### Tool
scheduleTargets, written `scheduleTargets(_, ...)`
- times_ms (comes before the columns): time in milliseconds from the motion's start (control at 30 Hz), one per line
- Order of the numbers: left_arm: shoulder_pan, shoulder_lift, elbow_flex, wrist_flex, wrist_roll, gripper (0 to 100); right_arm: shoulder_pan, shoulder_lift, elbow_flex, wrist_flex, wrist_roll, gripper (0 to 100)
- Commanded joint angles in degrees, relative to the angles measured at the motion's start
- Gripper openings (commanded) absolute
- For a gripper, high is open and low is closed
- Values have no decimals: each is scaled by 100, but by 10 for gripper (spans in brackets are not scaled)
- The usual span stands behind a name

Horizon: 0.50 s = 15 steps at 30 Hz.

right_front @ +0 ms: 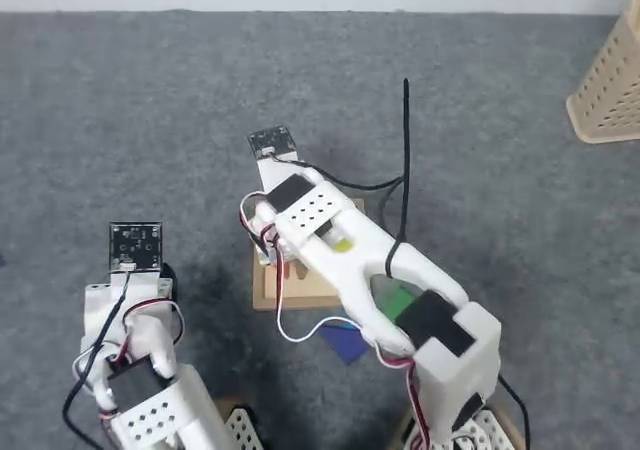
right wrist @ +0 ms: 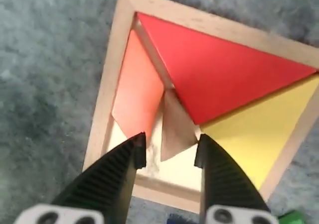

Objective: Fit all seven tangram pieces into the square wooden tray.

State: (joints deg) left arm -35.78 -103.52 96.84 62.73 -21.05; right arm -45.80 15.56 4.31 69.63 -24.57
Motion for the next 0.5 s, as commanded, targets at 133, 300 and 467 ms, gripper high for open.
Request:
scheduleTargets(133, 35, -53, -31, 35, -35, 218, 769, -1446, -264, 505, 527, 136)
scheduleTargets(300, 35, -53, -31, 44, -35, 218, 1015, -1745, 413, 198, 1582, 17)
scheduleTargets(467, 35, -53, -31, 132, -44, 218, 971, -2044, 1758, -866, 2242, 6)
